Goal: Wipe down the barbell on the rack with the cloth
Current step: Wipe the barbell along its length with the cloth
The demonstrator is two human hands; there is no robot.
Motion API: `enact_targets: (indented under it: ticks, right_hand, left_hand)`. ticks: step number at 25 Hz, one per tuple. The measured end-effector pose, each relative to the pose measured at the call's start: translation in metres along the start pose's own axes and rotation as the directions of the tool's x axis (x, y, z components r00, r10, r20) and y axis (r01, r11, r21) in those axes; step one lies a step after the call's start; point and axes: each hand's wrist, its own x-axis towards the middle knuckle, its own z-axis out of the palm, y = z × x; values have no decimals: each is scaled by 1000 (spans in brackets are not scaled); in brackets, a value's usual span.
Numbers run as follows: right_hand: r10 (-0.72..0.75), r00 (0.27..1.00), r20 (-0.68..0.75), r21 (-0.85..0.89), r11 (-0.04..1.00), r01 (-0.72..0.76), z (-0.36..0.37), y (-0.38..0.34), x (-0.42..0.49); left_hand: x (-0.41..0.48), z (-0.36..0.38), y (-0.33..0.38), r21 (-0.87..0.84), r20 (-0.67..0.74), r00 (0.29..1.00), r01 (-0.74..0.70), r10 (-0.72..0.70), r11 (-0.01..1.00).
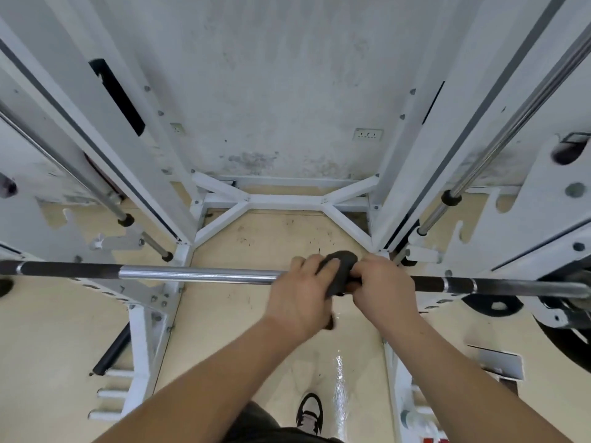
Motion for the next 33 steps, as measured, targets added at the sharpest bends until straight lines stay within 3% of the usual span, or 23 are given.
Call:
enact_targets:
  ticks: [2,5,7,10,13,16,19,21,23,26,28,29,30,31,32,33]
  right_hand:
    - [-26,1000,-3,16,1000,26,2,0,-2]
    - [-28,999,-28,24,999,29,4,0,-2]
    - [-15,1000,-14,20,1000,15,2,-1,1]
    - [31,999,18,-35,999,-31,-2,-1,3]
    - [70,996,47,-6,998,-70,-4,-4,3]
    - [88,988,123,-37,996,-84,-13,-11,7]
    - [79,973,215,-114,992,-55,-23,-25,19]
    - [49,976,212,-72,997,-35,-23,-45,26]
    - [-28,984,176,35,999,22,-18,-77,34]
    - [-145,978,151,137,983,125,-2,-127,41]
    - [-195,971,137,145,974,175,8,-155,42]
    - [-211,970,117,166,967,191,12,-165,41]
    - [-234,967,96,189,958,213,16,-175,41]
    - [-265,960,88,204,948,243,18,-186,41]
    - [-294,951,91,211,939,270,20,-196,41]
    - [-321,942,97,221,930,294,22,-206,41]
  left_hand:
    - [-9,-5,-31,90,29,989,142,-145,986]
    - [-19,-6,-42,144,-66,926,376,-371,915]
    - [-11,4,-12,102,-43,945,326,-323,940]
    - [-3,18,27,6,-37,997,72,-71,997]
    - [-8,7,4,-2,-48,999,18,-18,1000]
    - [-25,-23,-65,84,3,959,282,-283,956]
    - [-35,-56,-146,180,9,818,564,-575,806]
    - [-34,-61,-160,184,-8,764,636,-645,750]
    - [-34,-50,-140,115,-79,822,570,-565,814]
    - [-67,-21,-103,-157,-200,951,207,-236,966]
    - [-97,-9,-113,-280,-242,953,112,-183,954]
    - [-111,-5,-125,-381,-246,931,162,-268,910]
    - [-123,-9,-134,-535,-225,871,264,-437,802]
    - [-135,-11,-145,-720,-129,753,375,-645,583]
    - [-143,-14,-154,-851,61,601,448,-797,274]
    - [-149,-20,-164,-894,249,443,446,-861,-29]
